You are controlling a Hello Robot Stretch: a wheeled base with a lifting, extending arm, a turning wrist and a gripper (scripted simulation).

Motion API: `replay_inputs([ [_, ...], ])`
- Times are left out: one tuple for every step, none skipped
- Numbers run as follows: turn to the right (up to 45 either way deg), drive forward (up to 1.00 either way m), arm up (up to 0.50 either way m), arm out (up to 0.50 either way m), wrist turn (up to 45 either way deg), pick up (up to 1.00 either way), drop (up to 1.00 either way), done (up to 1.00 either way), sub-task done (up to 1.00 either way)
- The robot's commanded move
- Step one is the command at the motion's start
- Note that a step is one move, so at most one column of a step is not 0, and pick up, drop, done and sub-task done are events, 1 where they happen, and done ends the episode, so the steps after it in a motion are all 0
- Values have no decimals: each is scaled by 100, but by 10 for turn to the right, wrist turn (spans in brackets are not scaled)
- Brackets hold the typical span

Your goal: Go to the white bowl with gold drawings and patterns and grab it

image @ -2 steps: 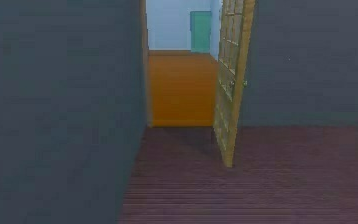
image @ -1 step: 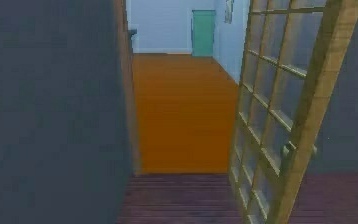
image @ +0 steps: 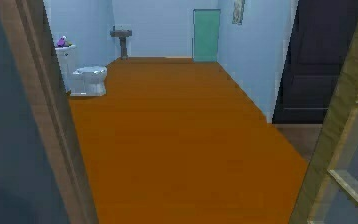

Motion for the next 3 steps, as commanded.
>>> replay_inputs([
  [0,85,0,0,0,0,0,0,0],
  [450,0,0,0,0,0,0,0,0],
  [120,0,0,0,0,0,0,0,0],
])
